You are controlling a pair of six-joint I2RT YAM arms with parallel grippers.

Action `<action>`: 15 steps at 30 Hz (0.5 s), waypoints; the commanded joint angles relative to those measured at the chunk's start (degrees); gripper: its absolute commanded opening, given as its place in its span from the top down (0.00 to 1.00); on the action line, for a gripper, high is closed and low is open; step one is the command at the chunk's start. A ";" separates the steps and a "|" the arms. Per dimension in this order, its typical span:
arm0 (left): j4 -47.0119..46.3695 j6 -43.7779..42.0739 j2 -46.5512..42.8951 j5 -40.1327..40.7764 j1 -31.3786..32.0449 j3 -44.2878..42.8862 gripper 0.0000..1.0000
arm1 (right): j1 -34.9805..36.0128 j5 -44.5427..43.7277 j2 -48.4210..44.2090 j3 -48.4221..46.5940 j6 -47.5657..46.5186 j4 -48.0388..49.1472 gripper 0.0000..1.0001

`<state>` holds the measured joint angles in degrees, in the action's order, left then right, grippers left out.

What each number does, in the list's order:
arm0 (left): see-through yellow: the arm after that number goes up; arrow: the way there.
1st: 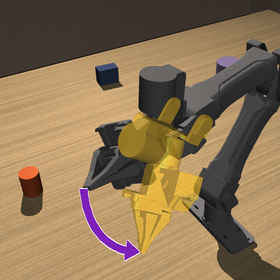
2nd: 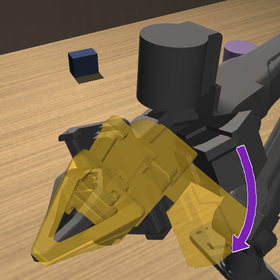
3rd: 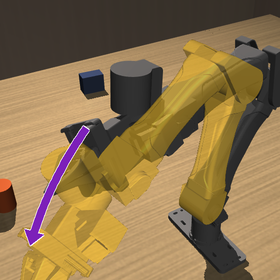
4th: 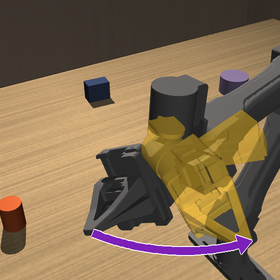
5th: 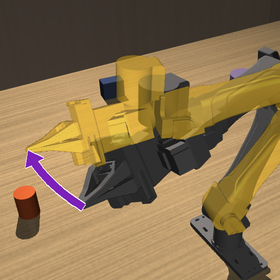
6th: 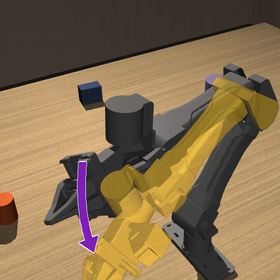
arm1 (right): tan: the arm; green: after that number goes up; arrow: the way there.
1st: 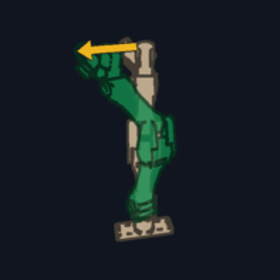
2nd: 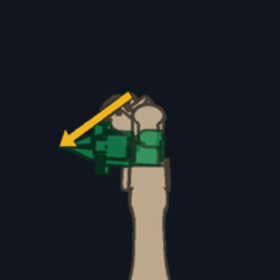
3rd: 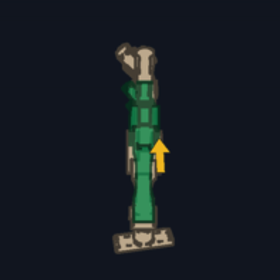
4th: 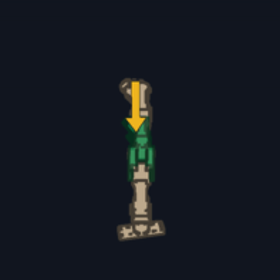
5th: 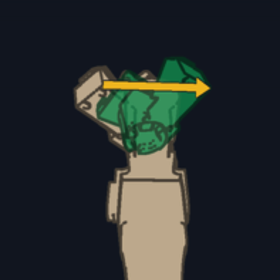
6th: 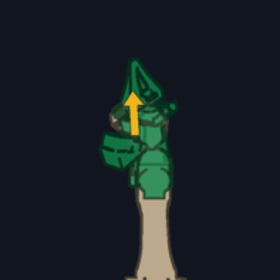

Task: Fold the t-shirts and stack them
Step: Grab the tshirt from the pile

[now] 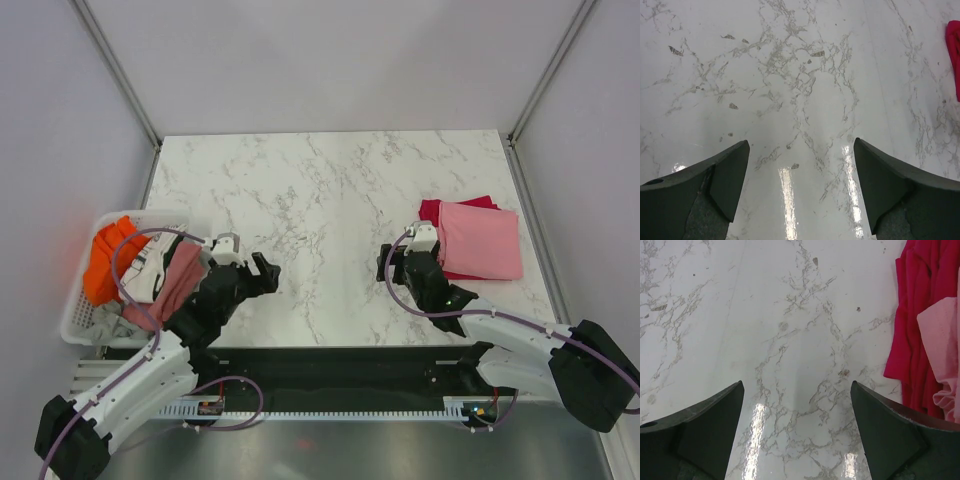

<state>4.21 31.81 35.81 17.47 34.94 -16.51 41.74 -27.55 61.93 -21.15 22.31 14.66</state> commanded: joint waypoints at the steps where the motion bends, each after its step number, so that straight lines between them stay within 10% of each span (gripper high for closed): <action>1: -1.75 -2.19 -0.04 -1.21 -0.31 -1.06 0.09 | 0.10 -1.54 -1.29 -0.74 0.20 2.04 0.04; 6: 1.13 -4.57 -2.58 -7.09 -0.05 -6.67 0.23 | 0.10 -3.38 -1.55 -0.65 0.46 1.34 0.03; 15: 36.38 10.90 8.80 18.30 -6.95 -36.29 0.01 | 0.10 -3.91 -2.87 -0.12 0.81 0.99 0.02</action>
<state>26.39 36.73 39.33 26.55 32.25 -47.79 41.76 -30.13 60.45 -21.15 22.52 14.46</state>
